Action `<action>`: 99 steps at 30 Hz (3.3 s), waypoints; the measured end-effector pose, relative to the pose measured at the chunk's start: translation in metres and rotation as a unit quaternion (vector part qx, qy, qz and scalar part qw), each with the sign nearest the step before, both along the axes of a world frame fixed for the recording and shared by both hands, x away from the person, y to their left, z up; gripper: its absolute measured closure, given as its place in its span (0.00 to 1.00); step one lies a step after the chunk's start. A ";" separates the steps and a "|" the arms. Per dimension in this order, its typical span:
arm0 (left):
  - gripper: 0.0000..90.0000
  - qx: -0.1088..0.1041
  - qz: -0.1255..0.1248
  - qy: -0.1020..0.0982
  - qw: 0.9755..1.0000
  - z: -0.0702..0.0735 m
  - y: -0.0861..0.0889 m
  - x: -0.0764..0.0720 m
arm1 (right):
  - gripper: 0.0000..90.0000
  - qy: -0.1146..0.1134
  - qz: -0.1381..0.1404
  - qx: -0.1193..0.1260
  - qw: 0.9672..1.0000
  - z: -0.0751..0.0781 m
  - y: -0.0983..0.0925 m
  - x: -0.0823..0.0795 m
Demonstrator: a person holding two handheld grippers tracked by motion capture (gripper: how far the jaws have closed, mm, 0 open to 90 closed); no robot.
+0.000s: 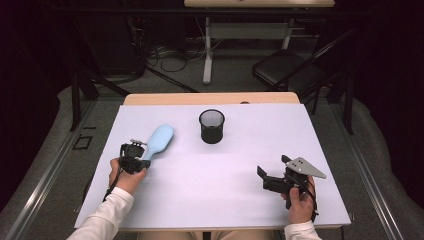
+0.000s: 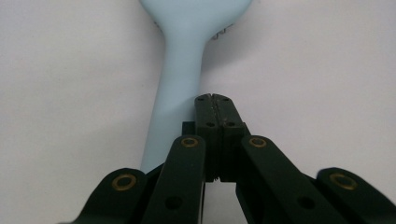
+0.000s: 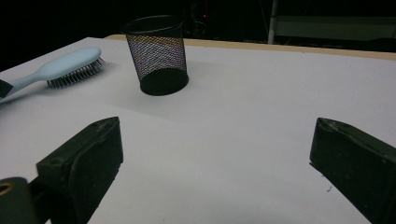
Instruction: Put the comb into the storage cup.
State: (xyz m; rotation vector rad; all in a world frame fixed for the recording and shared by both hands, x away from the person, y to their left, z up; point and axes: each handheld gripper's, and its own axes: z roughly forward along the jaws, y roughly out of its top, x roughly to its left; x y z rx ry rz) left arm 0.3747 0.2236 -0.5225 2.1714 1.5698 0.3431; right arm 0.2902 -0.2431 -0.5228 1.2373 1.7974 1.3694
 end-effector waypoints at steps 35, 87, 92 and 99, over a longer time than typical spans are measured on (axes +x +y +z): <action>0.71 -0.071 -0.003 -0.053 0.996 0.030 0.014 -0.009 | 0.03 0.002 -0.004 -0.004 1.000 -0.001 0.000 0.001; 0.13 -0.062 -0.053 -0.067 0.994 0.042 0.014 0.001 | 0.03 0.006 -0.003 -0.009 1.000 -0.002 0.000 0.001; 0.05 -0.066 -0.046 -0.059 0.995 0.040 0.015 0.003 | 0.03 0.004 -0.002 -0.010 1.000 -0.002 0.000 0.001; 0.00 -0.068 -0.049 -0.050 0.995 0.036 0.014 0.005 | 0.03 0.003 -0.002 -0.011 1.000 -0.002 0.000 0.001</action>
